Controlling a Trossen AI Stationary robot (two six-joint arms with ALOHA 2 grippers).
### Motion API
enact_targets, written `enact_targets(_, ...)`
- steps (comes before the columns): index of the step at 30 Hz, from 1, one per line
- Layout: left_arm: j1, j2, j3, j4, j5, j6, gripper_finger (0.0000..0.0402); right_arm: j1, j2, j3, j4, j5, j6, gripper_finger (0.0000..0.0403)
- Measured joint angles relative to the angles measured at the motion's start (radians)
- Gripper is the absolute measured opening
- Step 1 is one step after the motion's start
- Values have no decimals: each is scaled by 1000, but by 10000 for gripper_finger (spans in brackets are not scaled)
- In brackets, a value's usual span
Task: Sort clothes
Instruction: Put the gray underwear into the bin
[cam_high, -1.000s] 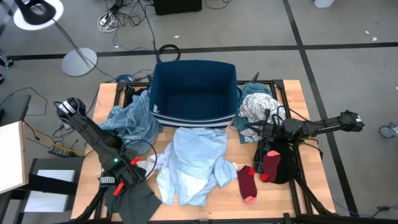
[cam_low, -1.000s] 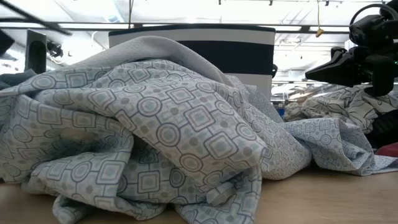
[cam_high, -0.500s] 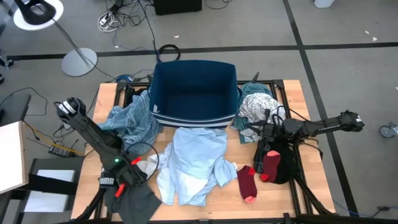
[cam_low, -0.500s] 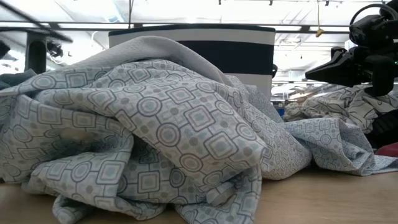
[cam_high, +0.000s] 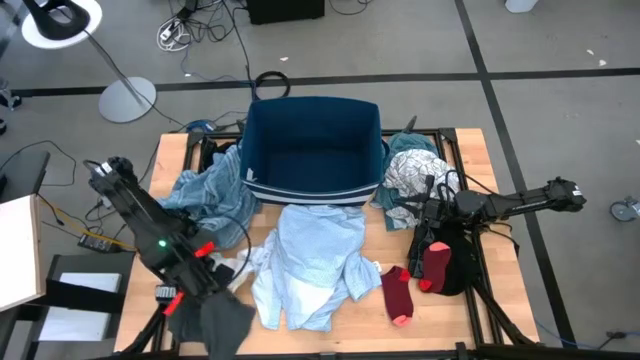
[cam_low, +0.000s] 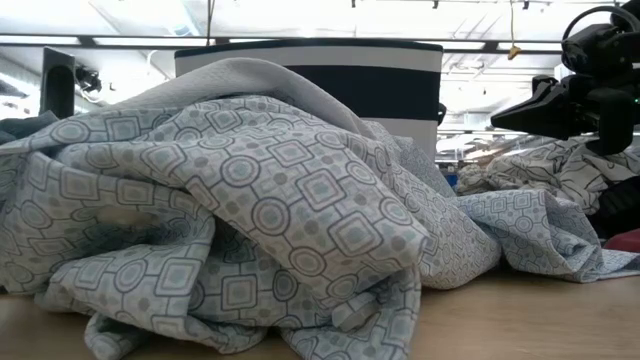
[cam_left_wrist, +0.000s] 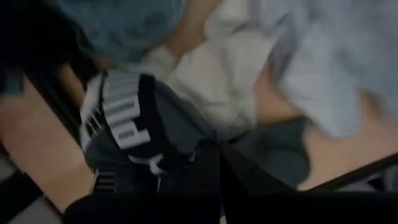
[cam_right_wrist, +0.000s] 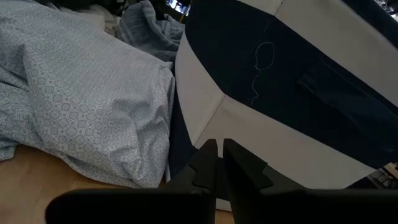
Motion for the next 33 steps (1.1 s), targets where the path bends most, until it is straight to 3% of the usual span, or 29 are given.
enact_targets(4,11,0,143,-71,-134,51,0,0,0,0,0,0,0,27)
enact_targets(9,76,-2,291,-69,-307,235,0,0,0,0,0,0,0,27)
enact_targets(22,444,0,602,-15,-367,839,0,0,0,0,5,0,0,27)
enact_targets(33,686,-1,775,430,-384,1371,0,0,0,0,7,0,0,27)
